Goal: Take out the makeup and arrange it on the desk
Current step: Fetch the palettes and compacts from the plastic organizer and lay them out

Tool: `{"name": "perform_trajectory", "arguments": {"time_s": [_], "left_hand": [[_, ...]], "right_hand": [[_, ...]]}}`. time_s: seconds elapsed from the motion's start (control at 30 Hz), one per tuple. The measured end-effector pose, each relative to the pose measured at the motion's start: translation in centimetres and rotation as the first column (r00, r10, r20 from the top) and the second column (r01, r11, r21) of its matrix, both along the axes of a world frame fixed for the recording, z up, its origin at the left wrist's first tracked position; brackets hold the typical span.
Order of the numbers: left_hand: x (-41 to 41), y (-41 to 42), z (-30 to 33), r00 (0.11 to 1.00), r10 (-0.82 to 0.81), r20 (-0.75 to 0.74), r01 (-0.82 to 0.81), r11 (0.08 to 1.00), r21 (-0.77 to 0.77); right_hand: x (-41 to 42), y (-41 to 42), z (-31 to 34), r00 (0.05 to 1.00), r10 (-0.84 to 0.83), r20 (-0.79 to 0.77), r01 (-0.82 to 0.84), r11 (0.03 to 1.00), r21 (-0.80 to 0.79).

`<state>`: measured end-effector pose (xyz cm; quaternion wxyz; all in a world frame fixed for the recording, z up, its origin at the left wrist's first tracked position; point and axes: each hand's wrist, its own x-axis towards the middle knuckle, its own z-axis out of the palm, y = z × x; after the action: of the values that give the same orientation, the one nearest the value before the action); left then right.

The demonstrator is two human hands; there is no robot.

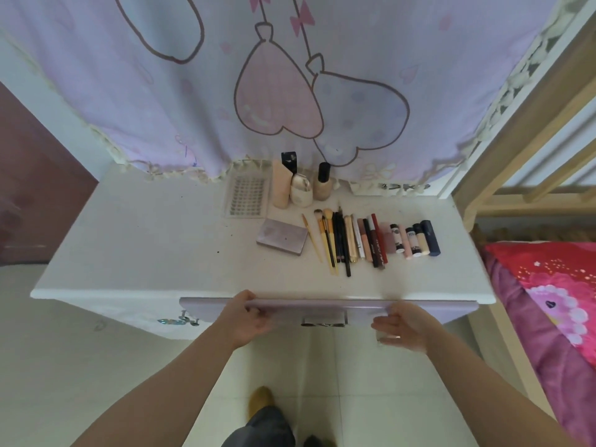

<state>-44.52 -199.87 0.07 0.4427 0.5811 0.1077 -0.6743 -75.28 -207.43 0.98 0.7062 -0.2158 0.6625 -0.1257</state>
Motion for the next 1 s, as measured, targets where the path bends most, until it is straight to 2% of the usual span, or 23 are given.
{"name": "perform_trajectory", "arguments": {"time_s": [0.03,0.1,0.17,0.23,0.3,0.37,0.4,0.47,0.53,0.6,0.63,0.7,0.77,0.87,1.0], "left_hand": [[0.0,-0.1,0.7,0.983,-0.169,0.067,0.167,0.986,0.026],[-0.1,-0.6,2.4,0.886,-0.438,0.155,0.430,0.899,0.083],[-0.4,-1.6,4.1,0.755,-0.602,0.259,0.590,0.797,0.130],[-1.3,-3.1,6.2,0.625,-0.655,0.424,0.671,0.729,0.137],[-3.3,-4.9,8.5,0.492,-0.626,0.605,0.726,0.679,0.112],[-5.7,-6.4,10.7,0.359,-0.527,0.770,0.773,0.631,0.072],[-6.9,-7.0,11.7,0.269,-0.440,0.857,0.796,0.603,0.059],[-9.2,-7.6,13.3,0.047,-0.195,0.980,0.858,0.511,0.061],[-11.0,-7.7,14.3,-0.144,0.100,0.985,0.897,0.433,0.087],[-12.6,-7.8,13.8,-0.282,0.361,0.889,0.920,0.365,0.144],[-13.3,-7.8,13.2,-0.324,0.444,0.836,0.925,0.333,0.182],[-14.5,-7.6,11.7,-0.380,0.520,0.765,0.924,0.260,0.282],[-15.4,-7.1,10.2,-0.431,0.508,0.745,0.898,0.166,0.407],[-16.0,-6.2,8.3,-0.447,0.489,0.749,0.869,0.040,0.493],[-16.1,-5.4,7.0,-0.376,0.543,0.751,0.846,-0.131,0.517]], "right_hand": [[0.0,-0.2,1.0,0.980,0.179,-0.089,-0.181,0.984,-0.005],[0.5,-0.9,3.2,0.833,0.478,-0.279,-0.501,0.865,-0.011],[1.5,-1.9,4.9,0.675,0.567,-0.472,-0.666,0.744,-0.060],[2.6,-2.7,6.7,0.564,0.537,-0.627,-0.760,0.635,-0.139],[3.5,-2.8,8.7,0.459,0.378,-0.804,-0.828,0.510,-0.233],[3.6,-2.4,9.9,0.349,0.081,-0.933,-0.883,0.361,-0.299],[3.6,-2.0,10.4,0.316,-0.056,-0.947,-0.895,0.315,-0.317],[3.2,-1.3,10.9,0.325,-0.249,-0.912,-0.877,0.281,-0.389],[2.3,-0.2,11.3,0.281,-0.393,-0.875,-0.880,0.257,-0.399],[1.1,1.0,11.1,0.215,-0.397,-0.892,-0.888,0.301,-0.348],[0.6,1.8,10.7,0.185,-0.366,-0.912,-0.888,0.335,-0.314],[-0.2,3.8,9.7,0.108,-0.285,-0.952,-0.871,0.435,-0.229],[-1.0,5.8,8.6,0.042,-0.226,-0.973,-0.827,0.539,-0.161],[-1.4,8.7,7.5,0.007,-0.143,-0.990,-0.716,0.690,-0.105],[-0.7,13.1,6.6,-0.003,-0.156,-0.988,-0.563,0.817,-0.128]]}}
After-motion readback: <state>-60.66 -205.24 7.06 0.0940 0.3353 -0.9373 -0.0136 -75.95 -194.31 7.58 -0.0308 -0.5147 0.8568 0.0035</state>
